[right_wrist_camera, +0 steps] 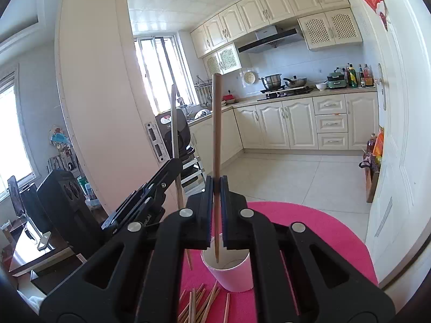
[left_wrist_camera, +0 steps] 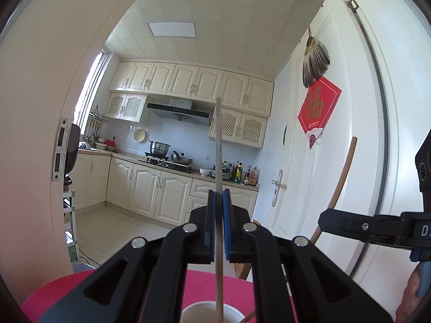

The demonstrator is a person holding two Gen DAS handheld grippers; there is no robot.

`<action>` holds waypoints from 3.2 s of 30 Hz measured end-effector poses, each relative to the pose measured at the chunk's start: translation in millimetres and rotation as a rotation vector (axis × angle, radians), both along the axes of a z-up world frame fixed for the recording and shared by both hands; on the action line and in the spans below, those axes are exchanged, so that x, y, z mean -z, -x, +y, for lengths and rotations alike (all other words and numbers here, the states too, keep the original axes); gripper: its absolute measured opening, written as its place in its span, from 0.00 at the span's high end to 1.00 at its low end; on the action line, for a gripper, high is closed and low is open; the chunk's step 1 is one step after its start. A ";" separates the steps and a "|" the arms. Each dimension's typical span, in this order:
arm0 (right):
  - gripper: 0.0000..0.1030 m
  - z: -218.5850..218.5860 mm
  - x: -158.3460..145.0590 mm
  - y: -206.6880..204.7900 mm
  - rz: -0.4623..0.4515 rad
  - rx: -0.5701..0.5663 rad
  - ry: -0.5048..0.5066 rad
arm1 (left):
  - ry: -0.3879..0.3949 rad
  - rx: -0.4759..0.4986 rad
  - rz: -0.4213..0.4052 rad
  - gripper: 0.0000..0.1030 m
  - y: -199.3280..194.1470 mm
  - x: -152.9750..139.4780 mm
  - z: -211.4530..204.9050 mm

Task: Organize utensils
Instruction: 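Lift the chopstick over the pink cup and drop it in with the right tool, then lower the right tool to the pile and grasp another chopstick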

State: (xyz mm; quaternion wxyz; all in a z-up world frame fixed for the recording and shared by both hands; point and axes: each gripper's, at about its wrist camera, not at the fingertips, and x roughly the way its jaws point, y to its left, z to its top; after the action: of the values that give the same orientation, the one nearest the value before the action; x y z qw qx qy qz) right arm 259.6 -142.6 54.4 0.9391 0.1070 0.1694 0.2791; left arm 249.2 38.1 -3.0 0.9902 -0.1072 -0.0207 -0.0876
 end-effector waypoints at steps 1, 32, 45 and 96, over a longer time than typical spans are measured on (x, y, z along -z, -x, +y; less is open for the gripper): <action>0.95 0.1 1.2 -3.8 0.004 -0.001 0.004 | 0.003 -0.011 -0.006 0.95 -3.7 0.0 -1.6; 0.95 24.2 42.2 -12.4 0.136 0.038 0.057 | -0.091 -0.007 0.221 0.52 -0.9 26.5 0.2; 0.77 18.6 34.6 6.1 0.132 0.108 0.068 | -0.116 0.002 0.268 0.38 35.1 15.7 6.3; 0.54 42.5 157.7 64.3 0.572 -0.001 0.467 | -0.218 -0.032 1.204 0.49 72.6 156.7 46.9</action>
State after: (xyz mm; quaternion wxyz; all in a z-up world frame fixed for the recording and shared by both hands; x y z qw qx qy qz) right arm 195.3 -100.0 -103.2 0.8528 -0.0366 0.4841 0.1923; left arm 176.6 85.0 -159.7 0.8343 -0.0357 0.5501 0.0018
